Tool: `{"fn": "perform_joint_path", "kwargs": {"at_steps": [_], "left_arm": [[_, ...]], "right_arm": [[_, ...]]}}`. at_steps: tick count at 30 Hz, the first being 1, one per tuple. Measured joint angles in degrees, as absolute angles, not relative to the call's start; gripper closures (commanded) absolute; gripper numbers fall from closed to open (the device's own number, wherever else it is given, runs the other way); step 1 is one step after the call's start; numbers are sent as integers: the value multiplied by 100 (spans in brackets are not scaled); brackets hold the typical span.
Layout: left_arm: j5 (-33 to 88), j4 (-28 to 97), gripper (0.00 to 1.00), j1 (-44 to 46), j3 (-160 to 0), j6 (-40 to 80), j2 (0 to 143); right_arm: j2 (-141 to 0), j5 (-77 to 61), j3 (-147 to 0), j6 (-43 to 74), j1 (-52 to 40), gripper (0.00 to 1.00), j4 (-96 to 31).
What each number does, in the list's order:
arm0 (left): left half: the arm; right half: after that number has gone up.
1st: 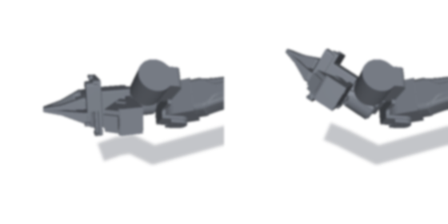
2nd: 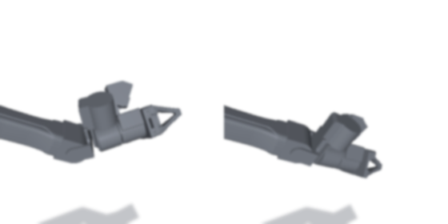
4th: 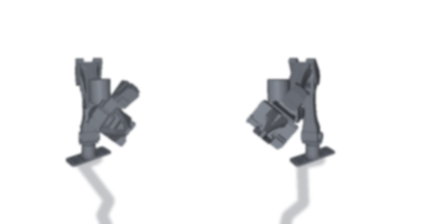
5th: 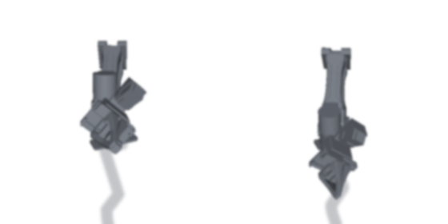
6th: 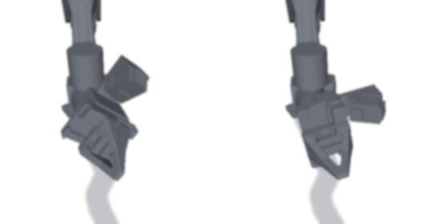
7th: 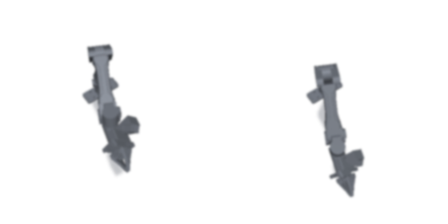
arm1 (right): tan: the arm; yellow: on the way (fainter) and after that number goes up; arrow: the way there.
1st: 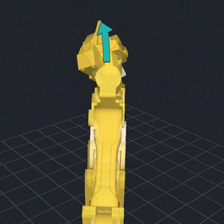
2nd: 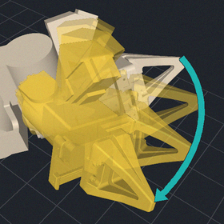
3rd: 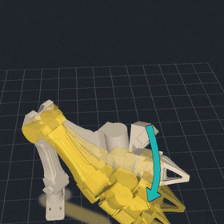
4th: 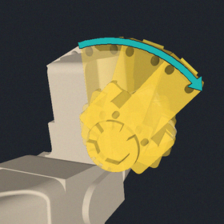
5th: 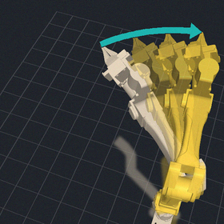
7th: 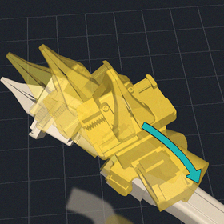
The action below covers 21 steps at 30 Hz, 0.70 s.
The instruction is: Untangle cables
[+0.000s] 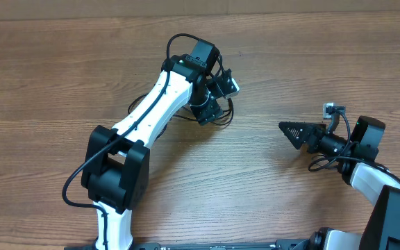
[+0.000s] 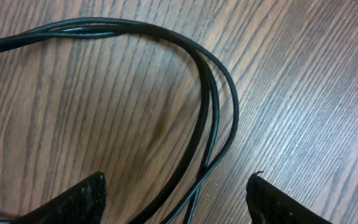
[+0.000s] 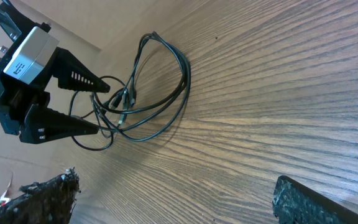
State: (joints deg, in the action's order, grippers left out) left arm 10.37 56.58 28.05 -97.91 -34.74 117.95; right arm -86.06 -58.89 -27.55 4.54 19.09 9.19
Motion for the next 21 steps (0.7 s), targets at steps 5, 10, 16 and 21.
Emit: {"fn": "perform_joint_path", "kwargs": {"at_steps": [5,10,16,21], "left_arm": [[1146,5555,34,2805,-9791,-3470,11804],[1184,5483,37,2805,-9791,-3474,11856],[1199,5496,45,2805,-9791,-3470,12064],[1199,5502,70,2805,-9791,-3437,12105]], "right_arm": [[-8606,-5889,-2755,451,1909,0,919],[-8606,-5887,-2755,454,1909,0,919],[-8606,-5887,-2755,451,1909,0,913],[-8606,-5887,-2755,454,1909,1,915]]}}
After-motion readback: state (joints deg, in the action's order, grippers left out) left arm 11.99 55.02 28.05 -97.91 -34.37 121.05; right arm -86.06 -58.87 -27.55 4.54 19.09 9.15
